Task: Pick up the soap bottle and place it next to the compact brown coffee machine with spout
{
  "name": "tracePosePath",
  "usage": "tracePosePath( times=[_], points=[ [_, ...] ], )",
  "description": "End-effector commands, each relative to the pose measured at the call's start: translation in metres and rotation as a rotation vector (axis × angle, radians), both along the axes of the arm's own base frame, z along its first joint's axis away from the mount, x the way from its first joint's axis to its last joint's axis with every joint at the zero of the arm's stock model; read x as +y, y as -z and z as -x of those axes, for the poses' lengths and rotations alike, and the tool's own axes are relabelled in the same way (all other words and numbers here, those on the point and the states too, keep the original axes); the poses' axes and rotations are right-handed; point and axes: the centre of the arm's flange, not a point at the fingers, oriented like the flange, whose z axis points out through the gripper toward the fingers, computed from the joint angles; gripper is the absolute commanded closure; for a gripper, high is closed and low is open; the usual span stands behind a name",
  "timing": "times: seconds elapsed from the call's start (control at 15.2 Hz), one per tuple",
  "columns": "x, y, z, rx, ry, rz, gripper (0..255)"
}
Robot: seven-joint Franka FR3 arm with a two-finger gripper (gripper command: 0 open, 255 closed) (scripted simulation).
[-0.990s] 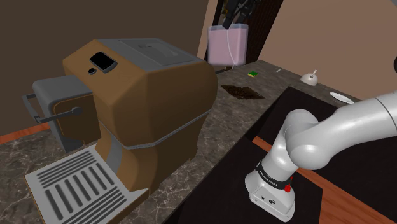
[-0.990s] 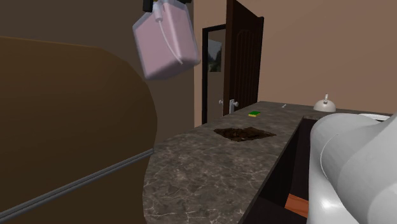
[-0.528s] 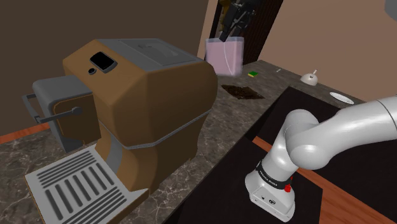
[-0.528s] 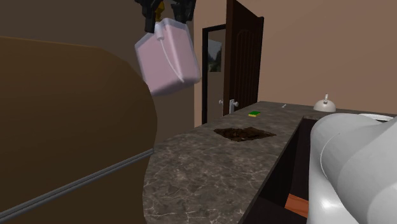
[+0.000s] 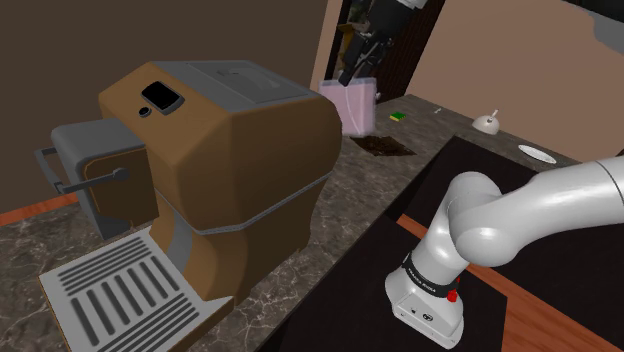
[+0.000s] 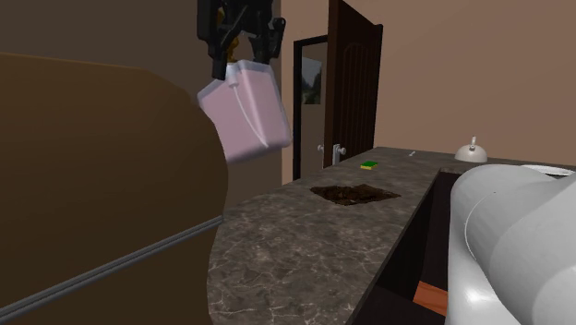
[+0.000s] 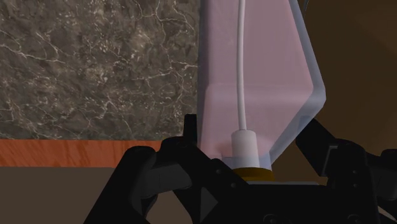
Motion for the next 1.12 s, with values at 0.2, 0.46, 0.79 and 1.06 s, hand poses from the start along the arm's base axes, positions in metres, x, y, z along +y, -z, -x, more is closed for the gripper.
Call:
tracePosePath(
  times=[0.2, 0.46, 0.79, 1.06],
  points=[
    [0.001, 0.026, 0.001, -0.001, 0.0, 0.0, 255],
    [0.001, 0.047, 0.001, -0.001, 0.0, 0.0, 255],
    [0.001, 0.074, 0.001, -0.001, 0.0, 0.0, 255],
    [0.001, 0.095, 0.001, -0.001, 0.0, 0.0, 255]
  ],
)
